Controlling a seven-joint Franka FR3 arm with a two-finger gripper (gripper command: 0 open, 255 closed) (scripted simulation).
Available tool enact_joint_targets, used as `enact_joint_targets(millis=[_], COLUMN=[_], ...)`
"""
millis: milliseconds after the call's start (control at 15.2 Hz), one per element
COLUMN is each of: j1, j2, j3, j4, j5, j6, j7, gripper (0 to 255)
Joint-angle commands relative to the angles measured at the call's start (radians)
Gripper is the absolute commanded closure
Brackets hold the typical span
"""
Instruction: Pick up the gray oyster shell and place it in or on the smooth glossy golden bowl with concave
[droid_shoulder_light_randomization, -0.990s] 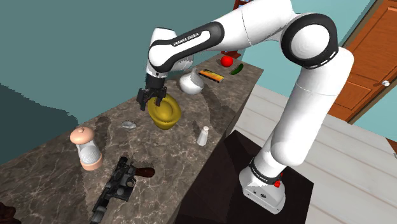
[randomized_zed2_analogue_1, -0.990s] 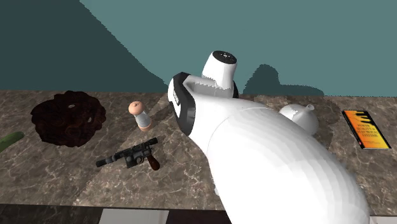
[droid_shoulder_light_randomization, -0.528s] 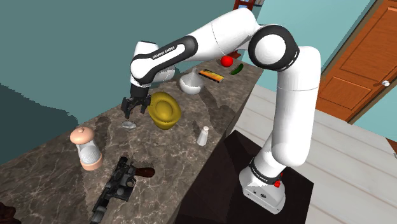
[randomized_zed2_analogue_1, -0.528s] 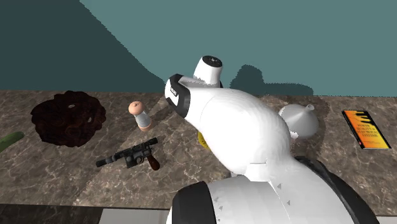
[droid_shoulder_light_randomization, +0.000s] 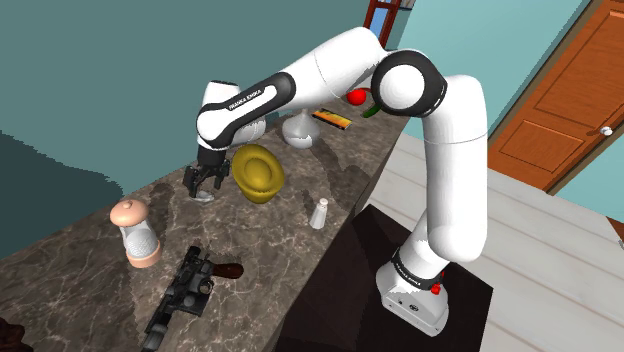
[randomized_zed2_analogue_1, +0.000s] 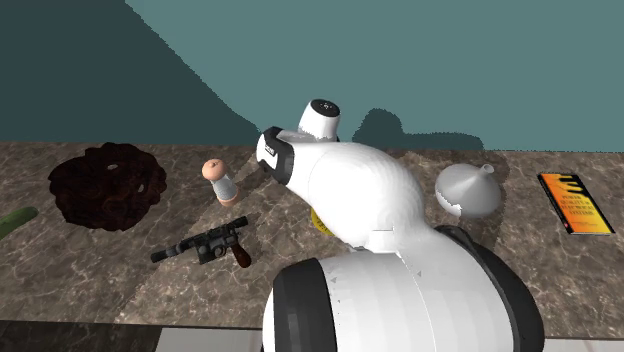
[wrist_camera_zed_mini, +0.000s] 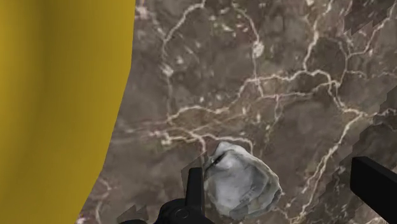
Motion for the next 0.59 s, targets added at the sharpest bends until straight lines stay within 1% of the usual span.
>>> enact_joint_targets(millis=[0,462,528], j1=[0.003,0.003,0.003], j2=[0.013,0.013,0.013], j3=[0.000,0.000,0.000], j4=[-0.002,-0.001,-0.001], j5=[0.000,0.000,0.000], j6=[0.015,0.015,0.015], j7=[0.000,0.000,0.000], gripper=[0,0,255])
